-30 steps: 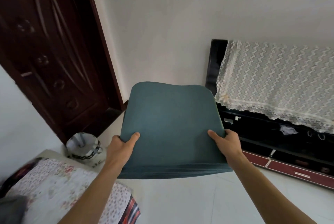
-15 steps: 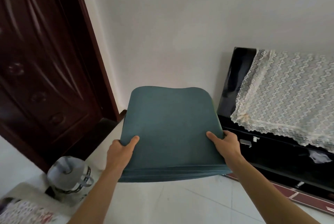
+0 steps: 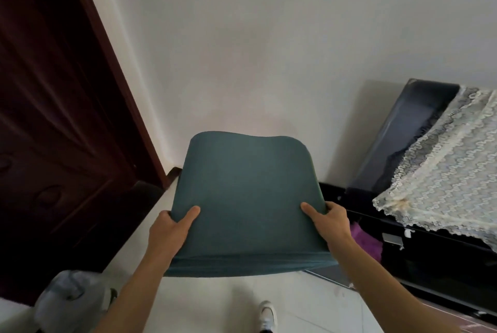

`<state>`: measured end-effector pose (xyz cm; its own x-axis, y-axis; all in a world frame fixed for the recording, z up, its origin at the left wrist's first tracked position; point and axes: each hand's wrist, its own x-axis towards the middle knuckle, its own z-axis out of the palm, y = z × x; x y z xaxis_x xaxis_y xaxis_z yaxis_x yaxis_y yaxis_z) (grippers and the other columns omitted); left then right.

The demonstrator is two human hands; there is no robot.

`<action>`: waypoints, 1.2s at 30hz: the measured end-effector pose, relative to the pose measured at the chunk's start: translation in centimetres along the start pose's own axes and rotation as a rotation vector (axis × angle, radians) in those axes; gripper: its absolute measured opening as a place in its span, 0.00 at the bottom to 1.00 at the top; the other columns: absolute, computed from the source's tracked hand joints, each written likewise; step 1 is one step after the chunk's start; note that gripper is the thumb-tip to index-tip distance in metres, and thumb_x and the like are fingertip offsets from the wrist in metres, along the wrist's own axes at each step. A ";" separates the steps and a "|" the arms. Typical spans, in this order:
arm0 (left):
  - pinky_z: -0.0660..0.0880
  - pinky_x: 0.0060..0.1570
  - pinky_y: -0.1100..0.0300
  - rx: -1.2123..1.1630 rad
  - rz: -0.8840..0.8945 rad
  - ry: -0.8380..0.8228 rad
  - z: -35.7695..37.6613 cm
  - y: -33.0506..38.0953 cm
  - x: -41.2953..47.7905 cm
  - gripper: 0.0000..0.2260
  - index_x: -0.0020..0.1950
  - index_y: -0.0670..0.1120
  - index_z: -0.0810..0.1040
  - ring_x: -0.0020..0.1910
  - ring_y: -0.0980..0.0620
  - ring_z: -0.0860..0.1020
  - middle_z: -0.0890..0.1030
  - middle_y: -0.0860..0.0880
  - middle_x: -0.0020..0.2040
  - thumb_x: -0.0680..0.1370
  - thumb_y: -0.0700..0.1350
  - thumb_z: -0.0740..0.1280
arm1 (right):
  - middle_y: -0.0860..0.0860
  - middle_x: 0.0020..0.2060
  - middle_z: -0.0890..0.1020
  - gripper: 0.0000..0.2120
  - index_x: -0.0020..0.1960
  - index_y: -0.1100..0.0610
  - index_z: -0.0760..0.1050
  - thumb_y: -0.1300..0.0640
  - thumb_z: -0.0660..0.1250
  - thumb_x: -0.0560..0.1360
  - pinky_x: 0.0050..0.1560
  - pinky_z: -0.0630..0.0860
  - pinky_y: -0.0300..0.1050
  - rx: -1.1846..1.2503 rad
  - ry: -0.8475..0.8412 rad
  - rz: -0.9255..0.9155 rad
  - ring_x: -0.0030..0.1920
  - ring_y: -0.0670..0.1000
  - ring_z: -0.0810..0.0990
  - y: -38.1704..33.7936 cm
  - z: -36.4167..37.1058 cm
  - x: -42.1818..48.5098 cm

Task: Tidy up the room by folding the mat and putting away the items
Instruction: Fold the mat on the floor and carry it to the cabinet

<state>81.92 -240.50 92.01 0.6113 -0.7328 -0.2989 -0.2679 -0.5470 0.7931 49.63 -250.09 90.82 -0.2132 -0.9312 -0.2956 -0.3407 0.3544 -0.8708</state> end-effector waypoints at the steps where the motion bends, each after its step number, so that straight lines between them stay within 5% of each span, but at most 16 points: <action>1: 0.76 0.48 0.51 0.007 -0.004 -0.001 0.3 0.6 1.8 0.28 0.61 0.42 0.74 0.50 0.46 0.79 0.80 0.46 0.53 0.74 0.63 0.72 | 0.52 0.45 0.85 0.22 0.55 0.57 0.80 0.45 0.79 0.68 0.52 0.83 0.56 -0.004 -0.002 0.009 0.46 0.55 0.85 -0.4 1.1 1.7; 8: 0.79 0.55 0.45 0.058 -0.045 0.011 4.0 5.3 14.9 0.29 0.60 0.43 0.74 0.51 0.45 0.80 0.80 0.46 0.54 0.73 0.65 0.72 | 0.54 0.49 0.84 0.27 0.58 0.59 0.80 0.45 0.80 0.67 0.53 0.82 0.55 0.006 -0.039 0.061 0.48 0.56 0.83 -3.7 7.4 14.9; 15: 0.76 0.47 0.53 0.175 -0.043 -0.068 8.0 8.4 24.5 0.29 0.62 0.41 0.76 0.50 0.47 0.79 0.80 0.46 0.54 0.74 0.64 0.70 | 0.55 0.50 0.84 0.27 0.60 0.59 0.79 0.46 0.80 0.67 0.55 0.82 0.57 0.000 -0.006 0.155 0.49 0.57 0.83 -5.3 10.8 23.1; 20: 0.80 0.50 0.49 0.230 -0.032 -0.136 10.8 8.0 31.0 0.26 0.58 0.42 0.78 0.48 0.47 0.80 0.82 0.46 0.51 0.75 0.64 0.69 | 0.54 0.51 0.84 0.26 0.60 0.58 0.79 0.45 0.79 0.68 0.56 0.81 0.58 -0.014 0.041 0.234 0.51 0.57 0.83 -4.6 13.7 26.7; 26: 0.76 0.57 0.49 0.271 0.071 -0.269 13.6 5.3 38.6 0.29 0.75 0.49 0.64 0.56 0.44 0.78 0.78 0.45 0.63 0.78 0.59 0.67 | 0.55 0.55 0.83 0.27 0.65 0.57 0.76 0.46 0.77 0.71 0.57 0.81 0.60 -0.048 0.127 0.315 0.53 0.57 0.83 -2.1 19.2 29.3; 36: 0.73 0.63 0.50 0.382 0.171 -0.458 21.3 -4.7 52.4 0.32 0.82 0.57 0.52 0.64 0.43 0.77 0.75 0.45 0.70 0.81 0.57 0.63 | 0.56 0.67 0.74 0.31 0.75 0.52 0.64 0.55 0.73 0.76 0.62 0.77 0.62 -0.033 0.192 0.370 0.61 0.59 0.77 7.8 30.4 34.4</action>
<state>99.32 -284.95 61.34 0.1778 -0.8757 -0.4489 -0.6330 -0.4510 0.6292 67.45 -281.96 61.96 -0.4921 -0.7093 -0.5047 -0.2382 0.6674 -0.7056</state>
